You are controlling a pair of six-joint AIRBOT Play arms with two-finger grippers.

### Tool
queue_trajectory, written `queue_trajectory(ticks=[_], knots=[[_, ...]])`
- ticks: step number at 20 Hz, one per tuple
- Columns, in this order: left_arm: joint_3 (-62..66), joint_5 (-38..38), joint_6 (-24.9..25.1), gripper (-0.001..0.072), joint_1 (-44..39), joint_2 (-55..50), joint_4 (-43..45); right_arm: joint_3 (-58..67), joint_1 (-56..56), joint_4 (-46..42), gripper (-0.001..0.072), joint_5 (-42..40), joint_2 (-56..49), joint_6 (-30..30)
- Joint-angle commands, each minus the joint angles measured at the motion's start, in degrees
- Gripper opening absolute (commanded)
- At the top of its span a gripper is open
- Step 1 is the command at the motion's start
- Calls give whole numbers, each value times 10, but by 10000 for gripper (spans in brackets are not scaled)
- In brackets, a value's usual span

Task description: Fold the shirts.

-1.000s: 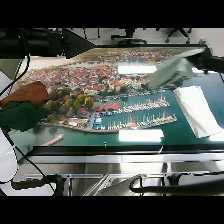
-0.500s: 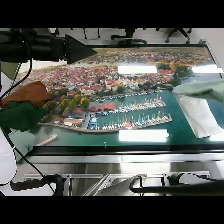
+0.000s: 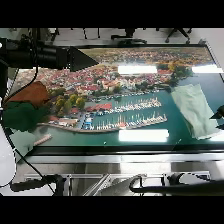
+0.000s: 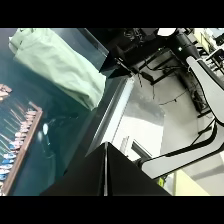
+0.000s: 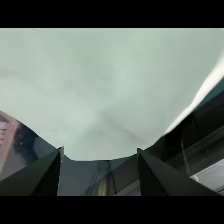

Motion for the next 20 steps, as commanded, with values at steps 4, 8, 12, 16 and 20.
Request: queue_trajectory(ticks=[4, 8, 12, 16, 20], knots=[[-2, -5, 0, 19, 0, 0, 0, 120, 1, 62, 520, -24, -5, -2], [13, -9, 1, 17, 11, 1, 3, 145, 8, 261, 84, -52, 2, -64], [-41, 2, 13, 15, 6, 57, 54, 83, 102, 242, 18, -61, 50, -100], [-224, 38, 22, 15, -40, 169, 157, -114, 242, 238, 18, -98, 174, -152], [-412, 105, 22, 16, -84, 264, 187, -303, 370, 238, 19, -162, 285, -151]])
